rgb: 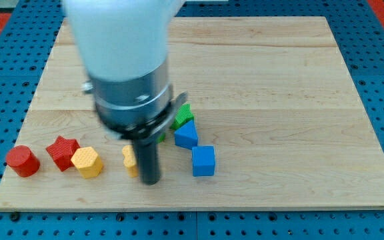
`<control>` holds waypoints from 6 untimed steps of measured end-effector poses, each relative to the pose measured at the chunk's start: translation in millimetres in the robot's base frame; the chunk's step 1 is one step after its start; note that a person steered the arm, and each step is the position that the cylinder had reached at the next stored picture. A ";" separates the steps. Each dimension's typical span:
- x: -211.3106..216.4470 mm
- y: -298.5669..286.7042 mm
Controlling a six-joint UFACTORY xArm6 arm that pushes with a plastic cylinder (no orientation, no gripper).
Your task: Push the hexagon slightly to the top
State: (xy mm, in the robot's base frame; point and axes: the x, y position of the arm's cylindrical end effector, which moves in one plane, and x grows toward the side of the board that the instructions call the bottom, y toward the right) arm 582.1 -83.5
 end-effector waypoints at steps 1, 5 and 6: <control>17.2 -35.5; -4.8 -86.0; -3.3 -128.3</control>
